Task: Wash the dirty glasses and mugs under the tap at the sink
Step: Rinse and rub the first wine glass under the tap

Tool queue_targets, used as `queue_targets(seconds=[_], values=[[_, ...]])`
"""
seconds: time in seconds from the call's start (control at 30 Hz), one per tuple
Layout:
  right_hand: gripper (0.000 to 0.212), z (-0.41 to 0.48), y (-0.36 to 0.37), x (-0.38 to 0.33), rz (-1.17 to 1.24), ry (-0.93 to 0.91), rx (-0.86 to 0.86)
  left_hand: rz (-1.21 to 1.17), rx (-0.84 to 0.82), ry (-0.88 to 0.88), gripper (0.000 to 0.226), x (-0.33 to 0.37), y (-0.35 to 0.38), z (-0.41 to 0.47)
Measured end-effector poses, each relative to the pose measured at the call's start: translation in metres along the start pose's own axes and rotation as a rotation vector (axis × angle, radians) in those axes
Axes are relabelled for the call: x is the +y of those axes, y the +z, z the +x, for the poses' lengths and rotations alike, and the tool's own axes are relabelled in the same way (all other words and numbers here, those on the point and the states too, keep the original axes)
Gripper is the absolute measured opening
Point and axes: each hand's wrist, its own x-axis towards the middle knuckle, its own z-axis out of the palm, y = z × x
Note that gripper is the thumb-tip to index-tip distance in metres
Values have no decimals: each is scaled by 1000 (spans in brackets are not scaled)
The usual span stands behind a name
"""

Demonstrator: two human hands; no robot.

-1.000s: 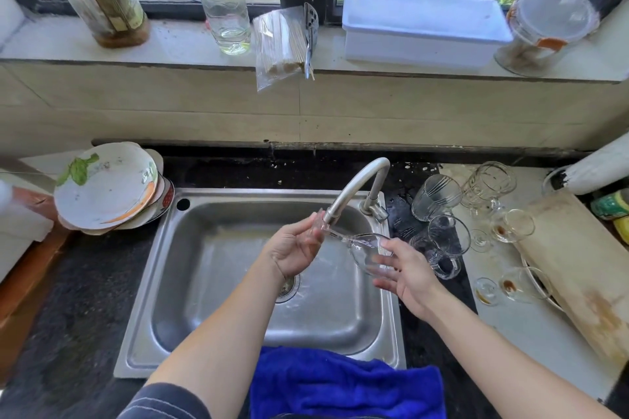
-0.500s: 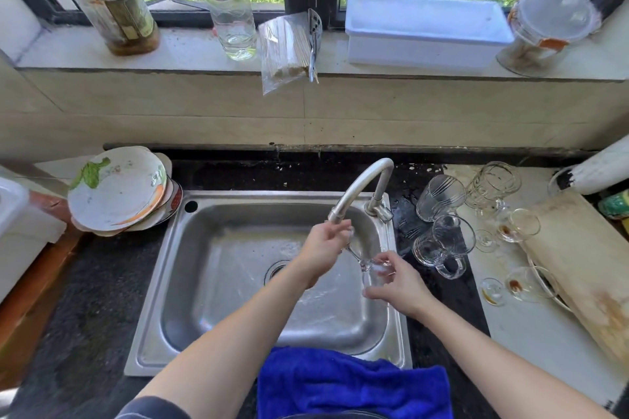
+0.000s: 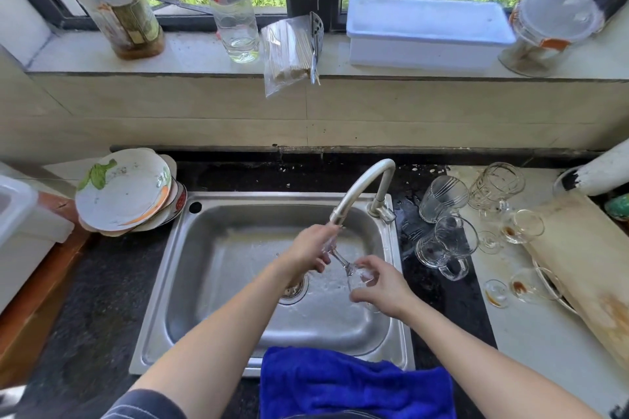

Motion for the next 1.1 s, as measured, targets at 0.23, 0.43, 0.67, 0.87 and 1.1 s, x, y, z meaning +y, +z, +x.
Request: queue_targets(seconds=[0.23,0.43,0.67,0.87,1.1], values=[[52,20,3,-32,-101,-105,-118,-379,-10,-29,20,20,-24,2],[19,35,6,-52,-338,-201,-21,-54,184,8,30,28,-36,2],[34,54,27,-84,-134,-179,12,133,529,42,23,5,-72,-11],[28,56,40,-89,64,-140,141,451,556,88,21,-12,-81,-26],[31,30,27,-67,132,26,293,991,286,228,26,-4,-52,-13]])
